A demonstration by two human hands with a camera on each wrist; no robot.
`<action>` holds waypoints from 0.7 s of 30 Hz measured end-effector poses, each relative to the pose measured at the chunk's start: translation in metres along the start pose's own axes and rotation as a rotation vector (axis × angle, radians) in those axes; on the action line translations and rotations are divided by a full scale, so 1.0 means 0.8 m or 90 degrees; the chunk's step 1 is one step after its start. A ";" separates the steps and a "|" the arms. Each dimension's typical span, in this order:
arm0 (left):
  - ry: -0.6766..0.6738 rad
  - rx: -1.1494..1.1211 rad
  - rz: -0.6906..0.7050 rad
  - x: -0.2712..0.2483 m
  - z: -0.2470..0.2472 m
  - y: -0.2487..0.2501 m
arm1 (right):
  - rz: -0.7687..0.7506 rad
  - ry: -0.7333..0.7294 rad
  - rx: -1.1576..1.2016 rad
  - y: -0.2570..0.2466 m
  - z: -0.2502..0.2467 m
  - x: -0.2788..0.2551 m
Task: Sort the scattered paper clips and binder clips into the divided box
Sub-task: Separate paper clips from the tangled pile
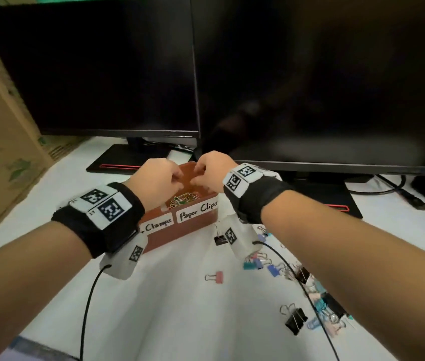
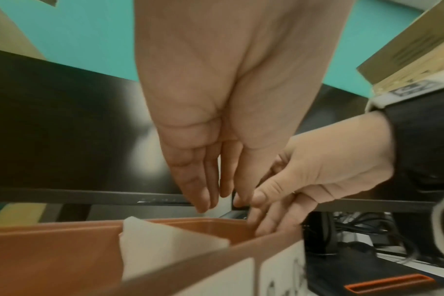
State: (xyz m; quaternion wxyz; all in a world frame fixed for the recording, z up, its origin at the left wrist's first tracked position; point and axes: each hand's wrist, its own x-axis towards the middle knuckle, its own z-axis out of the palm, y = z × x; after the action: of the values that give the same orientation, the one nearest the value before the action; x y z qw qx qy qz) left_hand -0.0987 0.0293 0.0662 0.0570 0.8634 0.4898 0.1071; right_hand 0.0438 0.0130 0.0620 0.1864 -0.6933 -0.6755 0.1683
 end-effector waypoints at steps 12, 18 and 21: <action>-0.207 -0.211 0.253 -0.082 0.092 0.135 | 0.051 -0.131 -0.072 0.151 -0.061 -0.166; -0.318 -0.108 0.357 -0.080 0.129 0.180 | 0.134 -0.250 -0.064 0.201 -0.059 -0.216; -0.305 -0.094 0.364 -0.072 0.138 0.192 | 0.130 -0.281 -0.043 0.206 -0.057 -0.228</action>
State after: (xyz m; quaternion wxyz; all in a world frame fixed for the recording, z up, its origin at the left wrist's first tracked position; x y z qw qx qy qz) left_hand 0.0270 -0.0978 -0.0169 0.1997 0.9593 0.1932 -0.0513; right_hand 0.2045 -0.1733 0.0181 -0.0067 -0.7104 -0.6313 0.3110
